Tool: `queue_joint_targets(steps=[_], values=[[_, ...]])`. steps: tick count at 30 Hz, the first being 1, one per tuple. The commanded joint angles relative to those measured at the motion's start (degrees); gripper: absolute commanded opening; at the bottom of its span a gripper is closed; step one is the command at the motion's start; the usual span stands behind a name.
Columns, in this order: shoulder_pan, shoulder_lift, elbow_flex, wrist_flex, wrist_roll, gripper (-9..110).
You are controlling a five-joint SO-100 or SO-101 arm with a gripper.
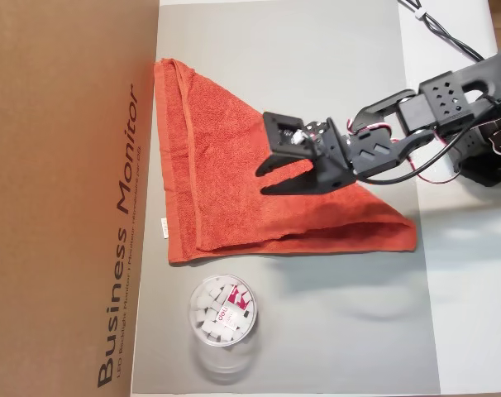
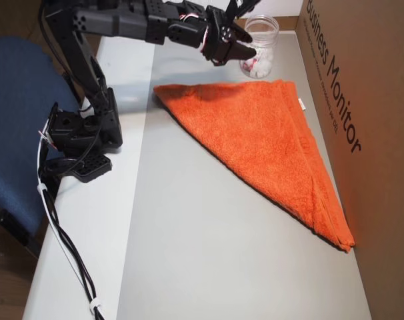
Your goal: Fold the blanket.
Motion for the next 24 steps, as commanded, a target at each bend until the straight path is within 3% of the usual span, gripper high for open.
queue_joint_targets(steps=[1,15,20,24], values=[[1.3,7.6,1.9,4.0,6.1,9],[-0.7,25.3,7.8,51.3,31.0,9],[-4.2,27.1,8.1,62.4,35.2,9],[-7.8,27.2,8.1,64.8,38.0,9]])
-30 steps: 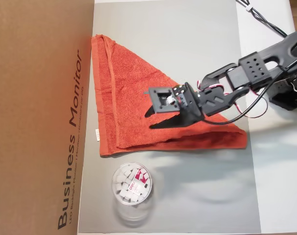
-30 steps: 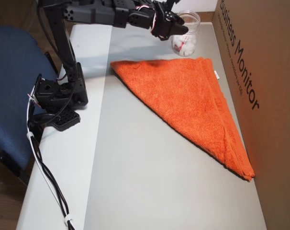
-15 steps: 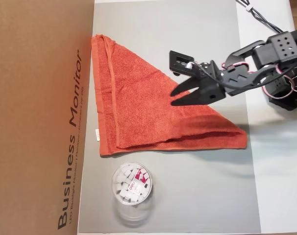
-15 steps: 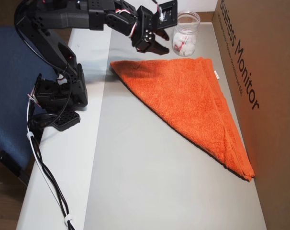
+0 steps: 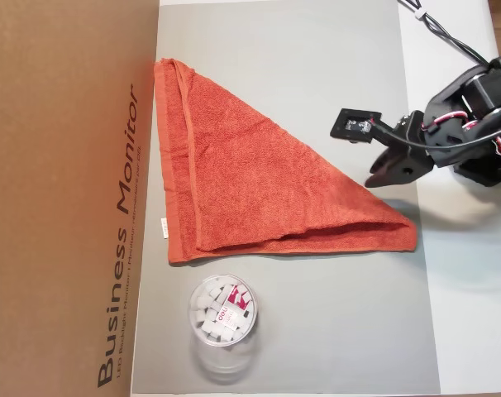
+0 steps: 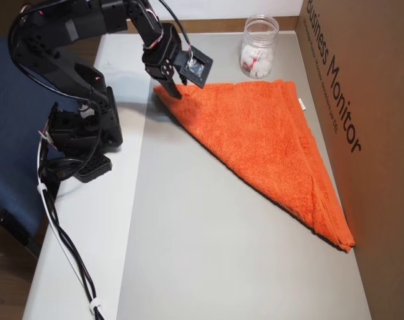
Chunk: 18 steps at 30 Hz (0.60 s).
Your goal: Fold the blanket.
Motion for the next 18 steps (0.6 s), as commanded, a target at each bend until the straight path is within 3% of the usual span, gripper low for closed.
queue_joint_targets(steps=[1,11,18], values=[[-3.2,1.6,-0.3,1.3,3.0,9],[-12.4,0.7,2.5,1.4,14.3,9],[-12.4,0.6,6.2,3.3,18.5,9]])
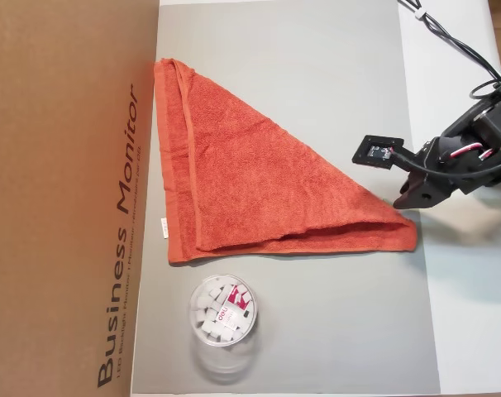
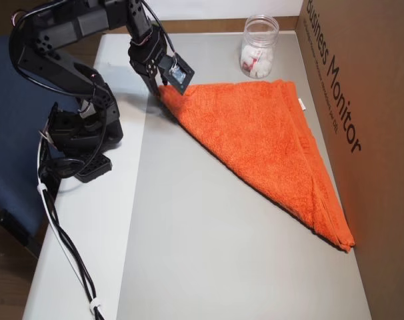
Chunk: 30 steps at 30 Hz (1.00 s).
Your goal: Fold the blanket.
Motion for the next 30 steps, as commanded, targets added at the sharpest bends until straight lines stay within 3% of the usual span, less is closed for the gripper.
queue_joint_targets(steps=[1,21,30], values=[[0.3,0.5,0.4,0.1,1.2,9],[-1.5,-13.6,3.2,-15.1,1.2,9],[-8.5,-15.7,3.1,-19.2,1.2,9]])
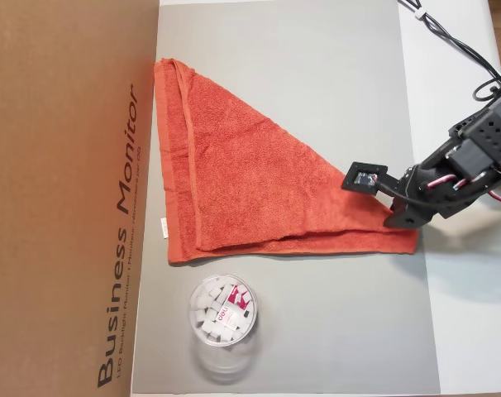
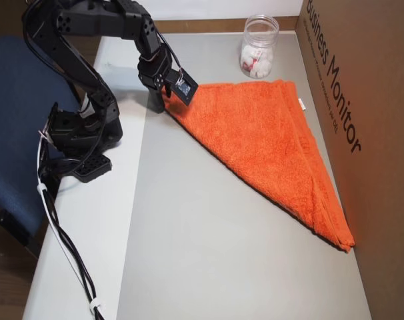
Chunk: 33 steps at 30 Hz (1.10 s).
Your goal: Fold the blanket.
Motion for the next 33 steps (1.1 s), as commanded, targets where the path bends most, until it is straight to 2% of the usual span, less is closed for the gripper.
queue_joint_targets(steps=[1,15,22,29,33], values=[[-2.5,-0.1,-1.1,-0.7,0.8,9],[-2.9,0.1,-0.1,2.5,0.8,9],[-4.4,-0.1,1.2,-5.3,0.8,9],[-6.0,-0.1,3.1,-5.1,0.8,8],[-5.9,-0.1,4.1,-5.0,0.8,2]])
